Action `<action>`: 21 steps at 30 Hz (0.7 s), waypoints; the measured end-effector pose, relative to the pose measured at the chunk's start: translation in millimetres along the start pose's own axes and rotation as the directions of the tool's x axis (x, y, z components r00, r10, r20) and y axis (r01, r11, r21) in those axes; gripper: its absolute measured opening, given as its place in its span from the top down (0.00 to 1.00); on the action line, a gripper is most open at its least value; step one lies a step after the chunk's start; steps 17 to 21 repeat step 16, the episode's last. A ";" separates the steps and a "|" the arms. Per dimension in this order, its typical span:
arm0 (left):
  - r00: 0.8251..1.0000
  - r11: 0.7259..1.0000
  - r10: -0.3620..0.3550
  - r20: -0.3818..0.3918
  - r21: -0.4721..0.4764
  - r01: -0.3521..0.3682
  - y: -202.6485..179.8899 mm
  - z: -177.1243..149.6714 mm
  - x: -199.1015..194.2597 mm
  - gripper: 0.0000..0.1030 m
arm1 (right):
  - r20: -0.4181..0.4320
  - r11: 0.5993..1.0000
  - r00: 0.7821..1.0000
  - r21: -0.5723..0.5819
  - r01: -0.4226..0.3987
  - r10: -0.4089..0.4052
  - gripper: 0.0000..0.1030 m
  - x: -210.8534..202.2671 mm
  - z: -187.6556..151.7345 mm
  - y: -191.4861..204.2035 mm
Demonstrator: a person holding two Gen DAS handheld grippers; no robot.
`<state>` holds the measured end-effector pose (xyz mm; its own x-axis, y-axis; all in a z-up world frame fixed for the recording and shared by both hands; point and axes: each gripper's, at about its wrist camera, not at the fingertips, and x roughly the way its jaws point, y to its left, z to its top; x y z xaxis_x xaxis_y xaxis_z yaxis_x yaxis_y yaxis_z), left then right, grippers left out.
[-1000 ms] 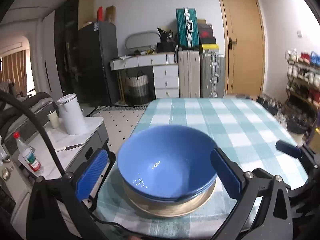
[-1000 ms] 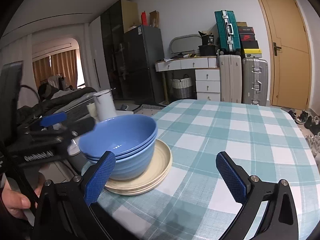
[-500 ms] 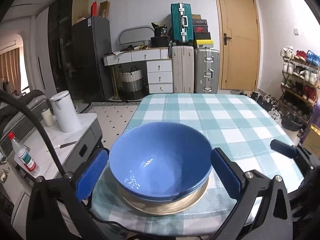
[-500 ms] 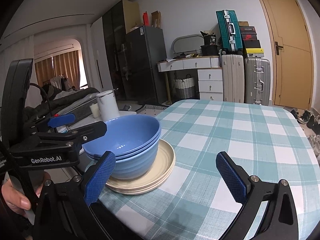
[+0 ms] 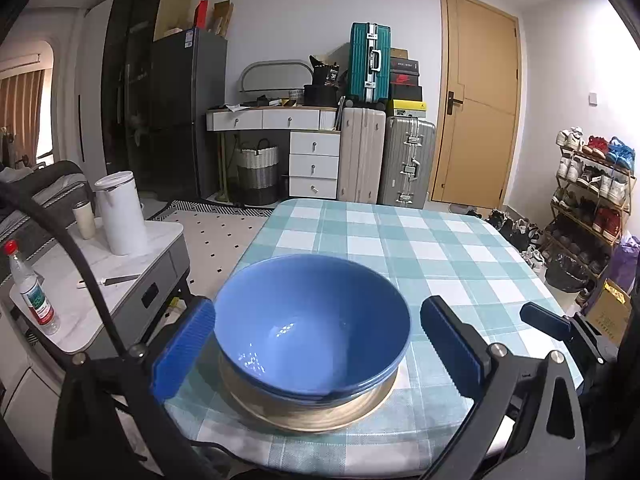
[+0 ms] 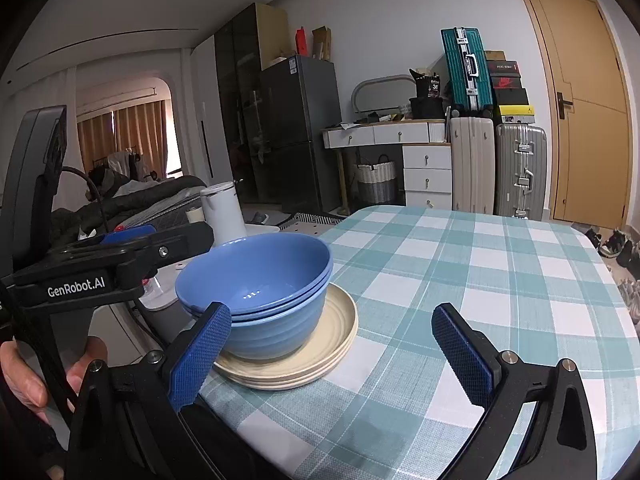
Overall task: Organize plates and bowls
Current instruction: 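Open both grippers and withdraw from the bowls on the plates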
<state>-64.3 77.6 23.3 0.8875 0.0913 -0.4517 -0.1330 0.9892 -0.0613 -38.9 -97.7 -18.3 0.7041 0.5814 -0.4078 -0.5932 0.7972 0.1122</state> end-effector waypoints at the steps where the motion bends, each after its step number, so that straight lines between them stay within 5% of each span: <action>1: 1.000 1.000 -0.001 -0.004 -0.002 0.001 0.3 0.0 1.1 0.00 | -0.001 1.000 1.000 0.001 0.000 0.000 0.01 0.0 -0.1 0.0; 21: 0.999 0.997 -0.047 -0.017 -0.060 0.046 10.6 -1.2 3.9 0.00 | 0.011 1.000 1.000 -0.002 0.003 -0.003 0.01 -4.4 0.3 1.8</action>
